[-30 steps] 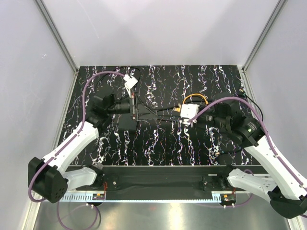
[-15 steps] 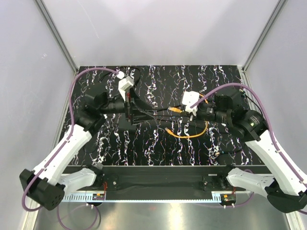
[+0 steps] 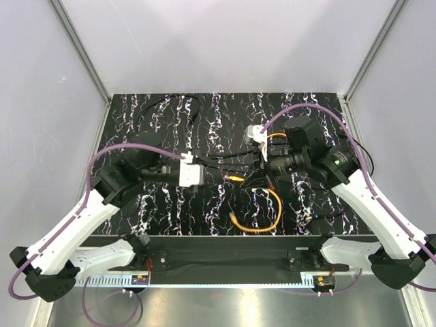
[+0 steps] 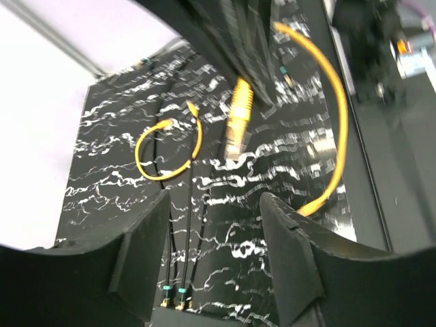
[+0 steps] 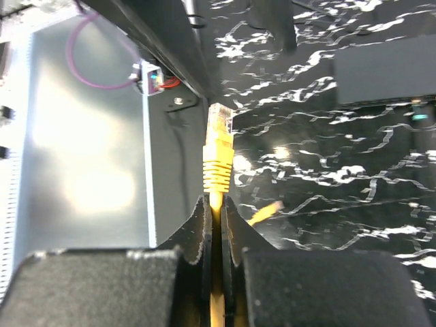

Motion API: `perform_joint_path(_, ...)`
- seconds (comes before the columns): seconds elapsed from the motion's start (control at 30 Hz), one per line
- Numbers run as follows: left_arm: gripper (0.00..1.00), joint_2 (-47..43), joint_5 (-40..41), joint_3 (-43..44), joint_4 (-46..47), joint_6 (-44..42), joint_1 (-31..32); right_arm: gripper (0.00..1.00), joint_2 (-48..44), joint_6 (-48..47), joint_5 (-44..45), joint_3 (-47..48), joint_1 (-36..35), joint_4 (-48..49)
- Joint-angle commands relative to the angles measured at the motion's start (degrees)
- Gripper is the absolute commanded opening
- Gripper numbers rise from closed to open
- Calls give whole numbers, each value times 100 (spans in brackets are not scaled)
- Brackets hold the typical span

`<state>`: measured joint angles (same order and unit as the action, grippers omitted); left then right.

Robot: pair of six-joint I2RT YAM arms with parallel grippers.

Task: Insert the plug into the switch port

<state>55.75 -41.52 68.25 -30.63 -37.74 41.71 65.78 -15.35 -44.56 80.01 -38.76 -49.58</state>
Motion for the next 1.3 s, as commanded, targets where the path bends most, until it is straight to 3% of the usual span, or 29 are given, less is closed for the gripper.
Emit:
perform_joint_path(0.0,58,59,223,250,-531,-1112,188,0,58,454,-501,173,-35,186)
perform_joint_path(0.23,53,94,328,312,-435,-1061,425,0,128,498,-581,129,-44,265)
perform_joint_path(0.57,51,305,223,409,-75,-296,592,0,242,446,-501,191,-44,353)
perform_joint_path(0.87,38,393,205,479,-13,-85,645,0,225,410,-484,85,-35,326)
perform_joint_path(1.2,40,428,284,523,84,65,671,0,225,349,-466,68,-44,274)
perform_joint_path(1.27,35,428,293,532,75,73,671,0,207,349,-466,59,-52,282)
